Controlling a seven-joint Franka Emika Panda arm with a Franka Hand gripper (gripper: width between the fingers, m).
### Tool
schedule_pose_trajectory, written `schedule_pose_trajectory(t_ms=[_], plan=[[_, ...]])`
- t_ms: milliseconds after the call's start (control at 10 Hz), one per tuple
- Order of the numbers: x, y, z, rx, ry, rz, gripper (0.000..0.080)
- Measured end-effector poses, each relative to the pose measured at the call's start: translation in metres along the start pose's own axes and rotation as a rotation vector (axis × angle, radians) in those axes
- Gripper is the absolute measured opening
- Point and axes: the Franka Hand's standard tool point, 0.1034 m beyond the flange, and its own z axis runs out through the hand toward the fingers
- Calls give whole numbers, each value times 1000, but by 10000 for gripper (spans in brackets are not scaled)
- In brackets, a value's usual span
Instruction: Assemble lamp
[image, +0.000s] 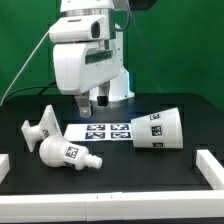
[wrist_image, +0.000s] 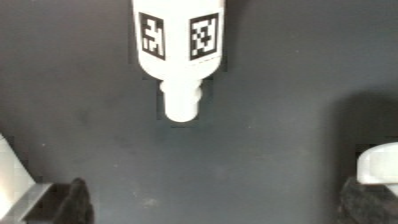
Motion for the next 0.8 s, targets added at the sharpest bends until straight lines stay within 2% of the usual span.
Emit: schedule_pose_trajectory(t_ms=[100, 200, 300, 400, 500, 800], plan=[[-19, -5, -8, -2, -7, -60, 700], [-49, -15, -16, 3, -18, -96, 700], [-72, -18, -20, 8, -23, -161, 700], [-89, -21, -20, 8, -15, -226, 700], [-97, -22, -20, 9, 4, -203, 700], [-96, -22, -18, 13, 0, -188, 700]])
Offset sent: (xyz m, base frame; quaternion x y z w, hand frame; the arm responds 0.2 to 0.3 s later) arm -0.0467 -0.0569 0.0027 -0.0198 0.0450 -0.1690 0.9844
